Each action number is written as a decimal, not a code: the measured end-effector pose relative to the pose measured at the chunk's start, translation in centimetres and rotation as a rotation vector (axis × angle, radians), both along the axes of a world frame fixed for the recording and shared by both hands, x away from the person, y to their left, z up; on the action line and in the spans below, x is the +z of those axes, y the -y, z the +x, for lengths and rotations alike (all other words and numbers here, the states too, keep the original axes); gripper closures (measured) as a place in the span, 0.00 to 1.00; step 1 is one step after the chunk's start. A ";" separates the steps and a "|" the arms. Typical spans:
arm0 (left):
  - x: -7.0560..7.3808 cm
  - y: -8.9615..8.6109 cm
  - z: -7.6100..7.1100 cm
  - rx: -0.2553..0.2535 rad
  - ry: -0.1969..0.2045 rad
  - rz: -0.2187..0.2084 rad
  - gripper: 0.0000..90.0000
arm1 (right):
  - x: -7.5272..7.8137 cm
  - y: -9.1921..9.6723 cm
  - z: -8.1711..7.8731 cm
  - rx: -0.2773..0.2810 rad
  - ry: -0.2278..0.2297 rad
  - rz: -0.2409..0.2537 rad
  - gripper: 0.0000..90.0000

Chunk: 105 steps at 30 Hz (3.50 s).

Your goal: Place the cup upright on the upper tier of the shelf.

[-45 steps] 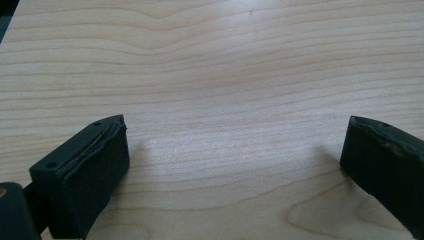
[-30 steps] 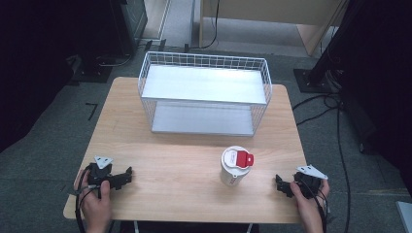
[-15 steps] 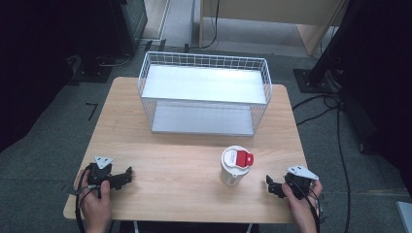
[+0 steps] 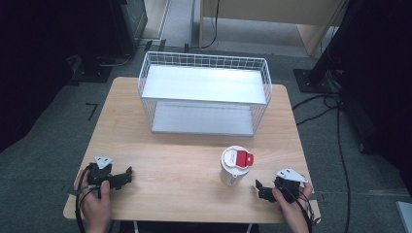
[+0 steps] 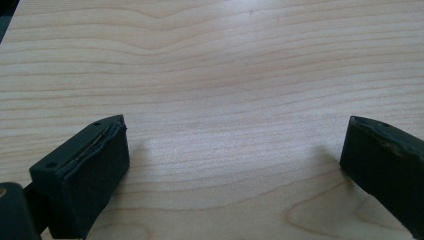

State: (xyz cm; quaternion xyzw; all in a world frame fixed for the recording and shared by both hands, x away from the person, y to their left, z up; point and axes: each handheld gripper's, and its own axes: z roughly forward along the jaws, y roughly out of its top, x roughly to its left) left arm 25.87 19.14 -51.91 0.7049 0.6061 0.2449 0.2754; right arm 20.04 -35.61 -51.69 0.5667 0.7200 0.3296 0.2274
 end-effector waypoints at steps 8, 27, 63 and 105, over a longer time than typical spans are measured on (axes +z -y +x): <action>0.0 0.0 0.0 0.000 0.000 0.000 0.00 | 0.1 -1.4 -0.4 0.058 0.004 0.005 0.00; 0.0 0.0 0.0 0.000 0.000 0.000 0.00 | 1.1 -4.5 -0.9 0.194 0.039 0.104 0.00; 0.0 0.0 0.0 0.000 0.000 0.000 0.00 | 3.4 -9.0 -0.1 0.148 0.208 0.208 0.12; 0.0 0.0 0.0 0.000 0.000 0.000 0.00 | 5.4 -11.9 1.7 0.078 0.285 0.172 0.12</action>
